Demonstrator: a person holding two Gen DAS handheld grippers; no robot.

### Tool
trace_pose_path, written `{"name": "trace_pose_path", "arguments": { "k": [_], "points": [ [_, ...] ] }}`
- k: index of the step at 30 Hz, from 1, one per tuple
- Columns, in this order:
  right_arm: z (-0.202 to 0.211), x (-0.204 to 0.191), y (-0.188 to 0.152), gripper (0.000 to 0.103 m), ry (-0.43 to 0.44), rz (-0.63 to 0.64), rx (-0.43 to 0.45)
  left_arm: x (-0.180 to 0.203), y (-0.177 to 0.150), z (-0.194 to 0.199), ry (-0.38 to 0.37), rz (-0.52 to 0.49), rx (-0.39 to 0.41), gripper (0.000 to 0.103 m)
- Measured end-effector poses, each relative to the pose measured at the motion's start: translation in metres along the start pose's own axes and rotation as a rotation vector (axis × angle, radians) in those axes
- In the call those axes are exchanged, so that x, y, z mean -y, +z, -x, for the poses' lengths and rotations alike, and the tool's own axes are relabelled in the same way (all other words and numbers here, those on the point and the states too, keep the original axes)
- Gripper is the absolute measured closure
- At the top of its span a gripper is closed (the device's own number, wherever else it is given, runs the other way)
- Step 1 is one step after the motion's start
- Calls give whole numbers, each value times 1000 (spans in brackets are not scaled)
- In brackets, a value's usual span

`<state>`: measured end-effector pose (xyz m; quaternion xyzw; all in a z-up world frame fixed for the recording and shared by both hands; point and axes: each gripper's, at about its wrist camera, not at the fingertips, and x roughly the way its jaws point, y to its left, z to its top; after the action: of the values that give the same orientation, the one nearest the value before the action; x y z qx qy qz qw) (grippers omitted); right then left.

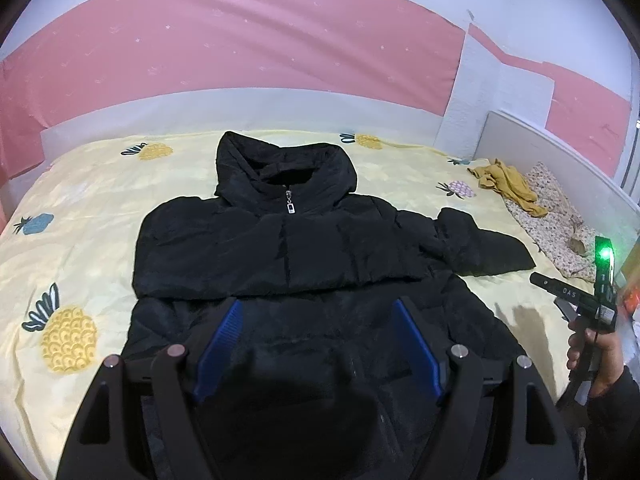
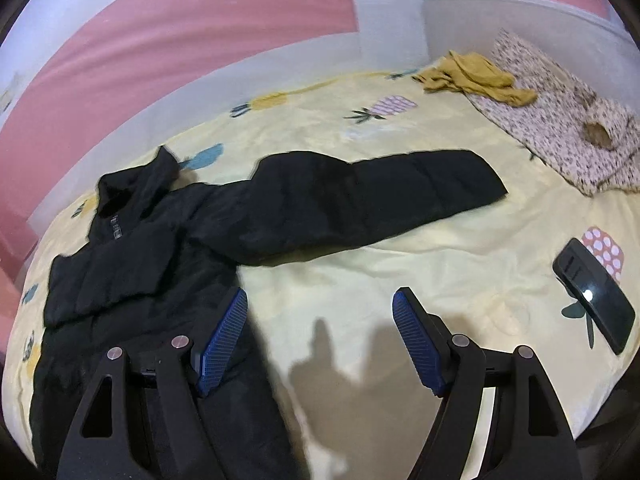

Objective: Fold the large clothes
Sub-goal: 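Grasp the other jacket sleeve with the right tool and fold it across the body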

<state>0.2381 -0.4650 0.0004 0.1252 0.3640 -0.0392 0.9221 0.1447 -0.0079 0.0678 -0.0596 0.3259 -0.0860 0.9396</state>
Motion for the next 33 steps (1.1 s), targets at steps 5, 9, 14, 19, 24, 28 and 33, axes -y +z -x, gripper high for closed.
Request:
{"name": "trace_pose_path", "arguments": {
  "k": [5, 9, 14, 19, 24, 28, 33],
  "points": [
    [-37, 34, 16, 28, -34, -72, -30, -3, 5, -31, 19, -6, -21, 25],
    [-78, 70, 30, 28, -39, -184, -76, -19, 13, -61, 61, 1, -34, 25],
    [-120, 106, 40, 28, -22, -336, -120, -48, 16, -93, 118, 32, -69, 25],
    [-143, 123, 52, 28, 19, -434, -59, -74, 9, -108, 136, 81, -91, 25],
    [-156, 128, 65, 27, -2, -501, -21, -89, 1, -111, 140, 103, -108, 25],
    [-161, 121, 71, 69, -76, -463, -37, -91, -1, -109, 141, 98, -114, 25],
    [-140, 108, 81, 92, -69, -420, -8, -95, 2, -100, 144, 93, -101, 25]
  ]
}}
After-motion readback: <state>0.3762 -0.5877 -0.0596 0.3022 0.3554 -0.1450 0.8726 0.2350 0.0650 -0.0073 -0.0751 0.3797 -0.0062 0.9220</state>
